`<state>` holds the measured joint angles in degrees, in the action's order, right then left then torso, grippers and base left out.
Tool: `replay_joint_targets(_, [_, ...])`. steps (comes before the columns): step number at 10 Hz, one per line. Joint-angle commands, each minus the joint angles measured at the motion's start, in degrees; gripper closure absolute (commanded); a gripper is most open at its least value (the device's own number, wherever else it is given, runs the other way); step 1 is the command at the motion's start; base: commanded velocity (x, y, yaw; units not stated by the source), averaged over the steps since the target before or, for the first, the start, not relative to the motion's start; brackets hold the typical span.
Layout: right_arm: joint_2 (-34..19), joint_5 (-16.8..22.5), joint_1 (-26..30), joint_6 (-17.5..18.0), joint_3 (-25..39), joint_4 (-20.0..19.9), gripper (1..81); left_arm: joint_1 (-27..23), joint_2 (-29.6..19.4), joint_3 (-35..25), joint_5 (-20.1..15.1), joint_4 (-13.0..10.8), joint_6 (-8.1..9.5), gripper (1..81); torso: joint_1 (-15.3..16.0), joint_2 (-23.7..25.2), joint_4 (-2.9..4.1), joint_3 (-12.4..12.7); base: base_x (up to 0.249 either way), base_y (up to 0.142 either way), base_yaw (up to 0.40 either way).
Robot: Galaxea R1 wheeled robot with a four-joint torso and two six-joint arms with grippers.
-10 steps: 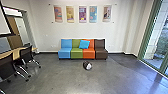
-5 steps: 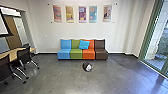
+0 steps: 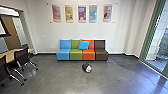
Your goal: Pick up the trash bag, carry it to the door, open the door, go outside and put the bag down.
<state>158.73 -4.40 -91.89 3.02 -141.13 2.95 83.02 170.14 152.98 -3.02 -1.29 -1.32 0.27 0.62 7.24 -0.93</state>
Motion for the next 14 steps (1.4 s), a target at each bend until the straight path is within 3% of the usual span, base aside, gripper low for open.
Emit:
replay_joint_targets(1, [-0.9, 3.3, 2.5, 0.1, -0.1, -0.5, 1.0, -3.5, -0.2, 0.0, -3.1, -0.1, 0.09, 1.0, 0.0, 0.0, 0.0, 0.0, 0.136, 0.0, 0.0])
replay_joint_targets(14, [-0.6, 3.0, 2.4, 0.1, -0.4, -0.4, 1.0, -3.5, 0.2, 0.0, -3.1, 0.1, 0.09, 1.0, 0.0, 0.0, 0.0, 0.0, 0.135, 0.0, 0.0])
